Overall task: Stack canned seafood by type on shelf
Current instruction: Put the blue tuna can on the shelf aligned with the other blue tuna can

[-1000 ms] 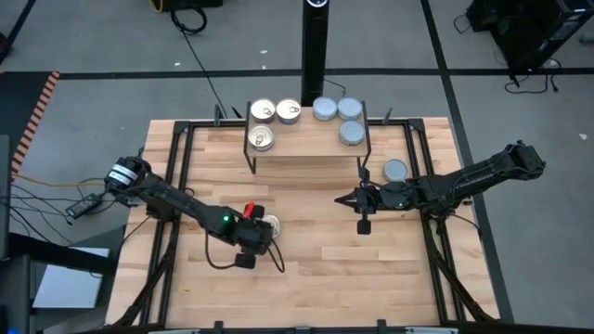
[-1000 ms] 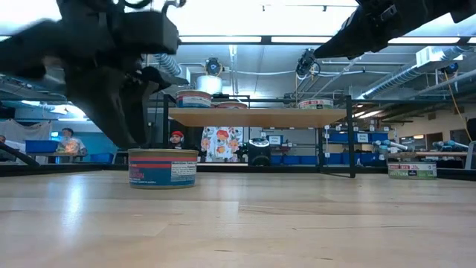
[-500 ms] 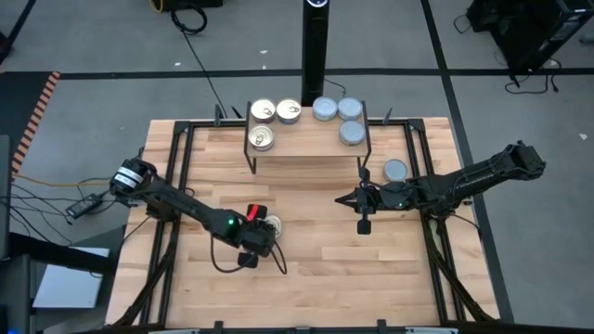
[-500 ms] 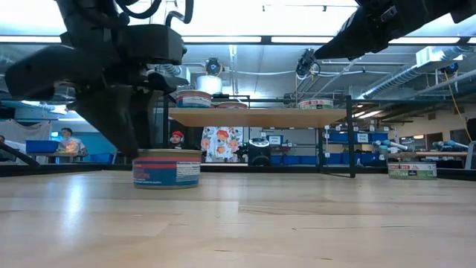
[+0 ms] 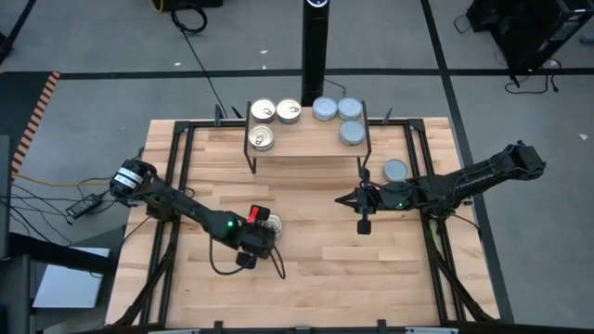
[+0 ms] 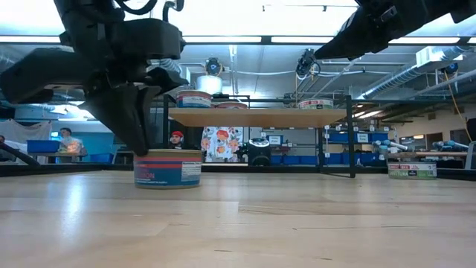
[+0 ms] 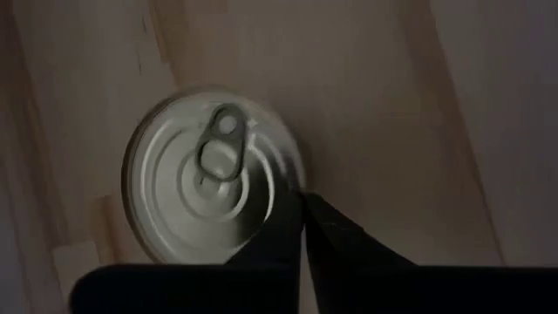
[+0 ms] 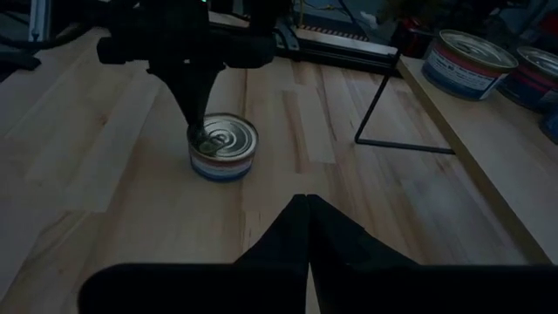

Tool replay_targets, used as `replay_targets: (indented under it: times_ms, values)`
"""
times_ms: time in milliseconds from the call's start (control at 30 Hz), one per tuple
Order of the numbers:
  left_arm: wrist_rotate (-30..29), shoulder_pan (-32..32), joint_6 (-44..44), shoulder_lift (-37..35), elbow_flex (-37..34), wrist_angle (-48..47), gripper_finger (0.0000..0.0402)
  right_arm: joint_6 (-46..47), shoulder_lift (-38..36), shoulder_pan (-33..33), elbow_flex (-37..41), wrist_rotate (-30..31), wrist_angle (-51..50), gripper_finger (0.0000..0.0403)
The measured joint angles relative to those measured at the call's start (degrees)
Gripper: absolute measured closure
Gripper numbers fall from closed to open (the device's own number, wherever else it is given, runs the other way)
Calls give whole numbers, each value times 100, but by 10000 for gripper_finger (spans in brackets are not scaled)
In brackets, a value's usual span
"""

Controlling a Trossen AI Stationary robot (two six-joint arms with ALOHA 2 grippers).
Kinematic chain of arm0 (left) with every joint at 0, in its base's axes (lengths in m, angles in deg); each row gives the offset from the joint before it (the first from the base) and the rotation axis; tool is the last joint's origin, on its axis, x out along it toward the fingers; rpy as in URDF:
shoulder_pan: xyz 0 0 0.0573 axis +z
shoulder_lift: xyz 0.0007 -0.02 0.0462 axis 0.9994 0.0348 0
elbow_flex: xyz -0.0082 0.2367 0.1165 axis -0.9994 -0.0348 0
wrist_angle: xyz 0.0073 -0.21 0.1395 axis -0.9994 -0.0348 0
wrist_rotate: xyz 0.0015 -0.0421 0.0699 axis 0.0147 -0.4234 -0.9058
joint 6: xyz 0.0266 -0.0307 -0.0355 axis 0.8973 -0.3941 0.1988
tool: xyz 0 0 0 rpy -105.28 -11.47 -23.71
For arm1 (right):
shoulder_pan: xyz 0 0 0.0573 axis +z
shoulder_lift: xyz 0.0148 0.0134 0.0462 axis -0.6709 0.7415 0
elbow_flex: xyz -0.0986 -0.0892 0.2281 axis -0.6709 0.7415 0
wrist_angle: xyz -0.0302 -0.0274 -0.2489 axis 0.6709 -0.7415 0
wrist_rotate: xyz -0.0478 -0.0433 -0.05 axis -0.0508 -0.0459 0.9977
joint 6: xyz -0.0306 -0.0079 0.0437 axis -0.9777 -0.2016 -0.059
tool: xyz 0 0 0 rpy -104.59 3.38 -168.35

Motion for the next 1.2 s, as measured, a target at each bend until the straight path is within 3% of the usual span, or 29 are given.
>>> replay_targets:
  times_ms: [400, 1000, 1200]
  values:
    - [-157, -58, 303, 37, 930, -1115, 400, -1, 0, -2, 0, -1, 0, 390]
    - [-751, -21, 255, 3, 1007, -1256, 401, -1, 0, -2, 0, -1, -6, 383]
    - [-1239, -19, 274, -79, 998, -1257, 401, -2, 0, -2, 0, -1, -11, 381]
